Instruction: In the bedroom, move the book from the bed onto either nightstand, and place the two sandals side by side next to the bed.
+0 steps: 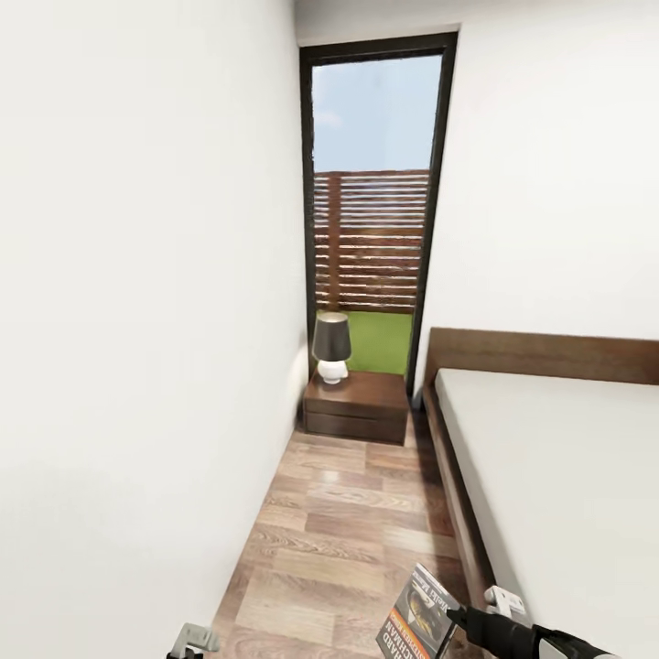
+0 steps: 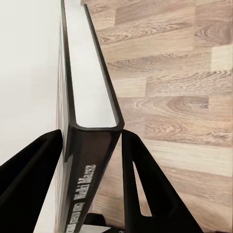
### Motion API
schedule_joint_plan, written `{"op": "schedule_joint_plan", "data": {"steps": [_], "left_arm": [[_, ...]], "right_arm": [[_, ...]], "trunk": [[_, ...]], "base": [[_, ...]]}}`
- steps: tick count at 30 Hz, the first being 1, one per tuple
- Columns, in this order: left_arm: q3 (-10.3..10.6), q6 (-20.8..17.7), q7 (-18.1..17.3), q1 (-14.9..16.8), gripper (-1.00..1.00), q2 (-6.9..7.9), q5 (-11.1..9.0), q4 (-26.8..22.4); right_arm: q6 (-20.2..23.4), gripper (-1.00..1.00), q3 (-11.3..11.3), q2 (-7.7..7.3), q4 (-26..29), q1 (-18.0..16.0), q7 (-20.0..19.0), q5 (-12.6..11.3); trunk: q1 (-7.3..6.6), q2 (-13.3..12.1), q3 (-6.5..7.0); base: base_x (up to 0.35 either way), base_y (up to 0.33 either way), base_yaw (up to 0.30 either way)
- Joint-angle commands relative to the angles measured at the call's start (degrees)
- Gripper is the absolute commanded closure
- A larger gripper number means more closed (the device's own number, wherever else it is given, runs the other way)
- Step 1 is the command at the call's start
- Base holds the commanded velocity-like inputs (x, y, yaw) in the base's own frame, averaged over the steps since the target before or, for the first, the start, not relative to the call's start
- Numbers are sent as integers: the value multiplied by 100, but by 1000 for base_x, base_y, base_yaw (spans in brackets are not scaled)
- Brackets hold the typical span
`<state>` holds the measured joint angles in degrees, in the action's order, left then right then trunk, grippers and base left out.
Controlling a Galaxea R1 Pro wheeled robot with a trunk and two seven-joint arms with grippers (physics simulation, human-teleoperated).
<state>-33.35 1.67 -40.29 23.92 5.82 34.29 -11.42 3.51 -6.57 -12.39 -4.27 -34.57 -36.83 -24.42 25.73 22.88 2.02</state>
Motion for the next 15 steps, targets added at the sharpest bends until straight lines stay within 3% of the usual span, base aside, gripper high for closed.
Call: {"op": "schedule_joint_plan", "data": {"steps": [1,10,15], "left_arm": [[-48,17,-23,4,-100,-2,60,-1],[-48,17,-23,4,-100,-2,60,-1],[-48,17,-23,0,-100,-2,60,-1]], "right_arm": [[27,100,-37,0,-12,-6,-27,-63],[27,100,-37,0,-12,-6,-27,-63],[27,100,-37,0,-12,-6,-33,-61]], "trunk": [[5,4,-2],[5,4,-2],[5,4,-1]], "base": [[286,0,-8],[316,0,-20],[308,0,-186]]}}
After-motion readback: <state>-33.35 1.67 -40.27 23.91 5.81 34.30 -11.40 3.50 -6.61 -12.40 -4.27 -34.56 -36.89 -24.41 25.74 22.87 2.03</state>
